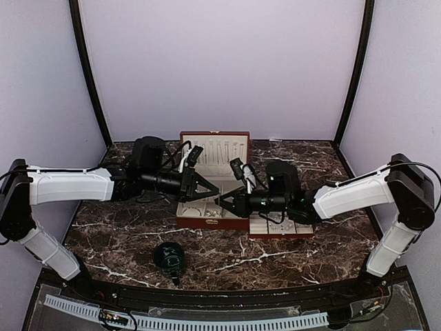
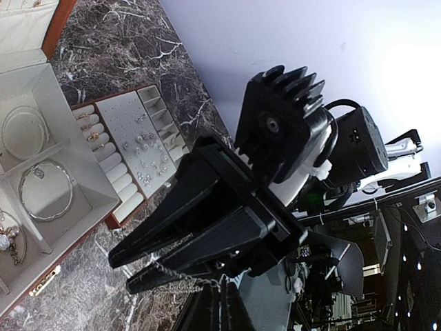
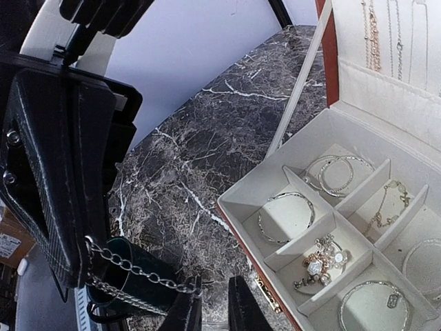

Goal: Organize the mixed jewelry
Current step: Adjust the necklace at the center of the board.

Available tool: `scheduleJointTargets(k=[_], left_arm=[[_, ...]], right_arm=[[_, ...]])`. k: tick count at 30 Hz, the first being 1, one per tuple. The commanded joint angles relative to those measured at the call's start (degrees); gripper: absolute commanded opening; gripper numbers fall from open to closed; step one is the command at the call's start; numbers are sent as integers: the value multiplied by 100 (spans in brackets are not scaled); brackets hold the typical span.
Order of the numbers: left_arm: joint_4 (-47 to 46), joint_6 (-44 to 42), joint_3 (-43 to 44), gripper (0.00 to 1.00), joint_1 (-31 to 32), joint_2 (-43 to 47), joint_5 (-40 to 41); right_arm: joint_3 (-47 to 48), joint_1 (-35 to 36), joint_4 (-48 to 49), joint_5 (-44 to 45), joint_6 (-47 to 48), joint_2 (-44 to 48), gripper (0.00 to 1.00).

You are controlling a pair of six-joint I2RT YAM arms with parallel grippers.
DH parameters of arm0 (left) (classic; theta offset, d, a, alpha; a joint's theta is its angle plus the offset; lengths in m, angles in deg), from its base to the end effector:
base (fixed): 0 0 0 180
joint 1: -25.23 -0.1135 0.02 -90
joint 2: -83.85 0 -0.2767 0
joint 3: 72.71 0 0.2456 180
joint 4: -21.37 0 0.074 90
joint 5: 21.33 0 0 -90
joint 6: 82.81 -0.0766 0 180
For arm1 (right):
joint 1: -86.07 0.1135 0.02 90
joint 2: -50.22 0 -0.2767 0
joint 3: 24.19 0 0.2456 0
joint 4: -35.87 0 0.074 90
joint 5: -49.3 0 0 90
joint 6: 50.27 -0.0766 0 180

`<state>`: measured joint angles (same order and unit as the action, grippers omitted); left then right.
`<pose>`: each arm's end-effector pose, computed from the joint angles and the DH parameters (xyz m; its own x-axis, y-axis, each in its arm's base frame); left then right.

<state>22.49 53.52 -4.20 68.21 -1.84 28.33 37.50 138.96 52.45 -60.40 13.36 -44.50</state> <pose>0.2292 -0.2814 0.2753 -0.8597 0.0475 -0.5086 0.5031 0.2506 -0.8271 0.2140 0.3256 0.2140 -0.5732 -0.0645 -0.8169 -0.7716 0.3782 0.5115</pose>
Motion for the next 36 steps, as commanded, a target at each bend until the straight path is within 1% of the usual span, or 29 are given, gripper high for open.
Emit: scheduleJointTargets(k=[1, 5, 8, 21, 27, 36], left_arm=[[91, -23, 125, 0, 20, 98, -77], [54, -20, 142, 0, 24, 87, -49], [63, -36, 161, 0, 21, 79, -28], [63, -38, 198, 0, 21, 115, -79], [45, -27, 212, 0, 17, 132, -110], [19, -44, 211, 0, 18, 162, -120]], right_arm=[[137, 51, 373, -259, 26, -87, 16], [155, 49, 398, -628, 15, -161, 16], [147, 55, 517, -744, -102, -236, 16], [183, 54, 770, -868, -204, -369, 17], [60, 56, 869, -699, -272, -333, 17], [26, 55, 916, -684, -304, -350, 18]])
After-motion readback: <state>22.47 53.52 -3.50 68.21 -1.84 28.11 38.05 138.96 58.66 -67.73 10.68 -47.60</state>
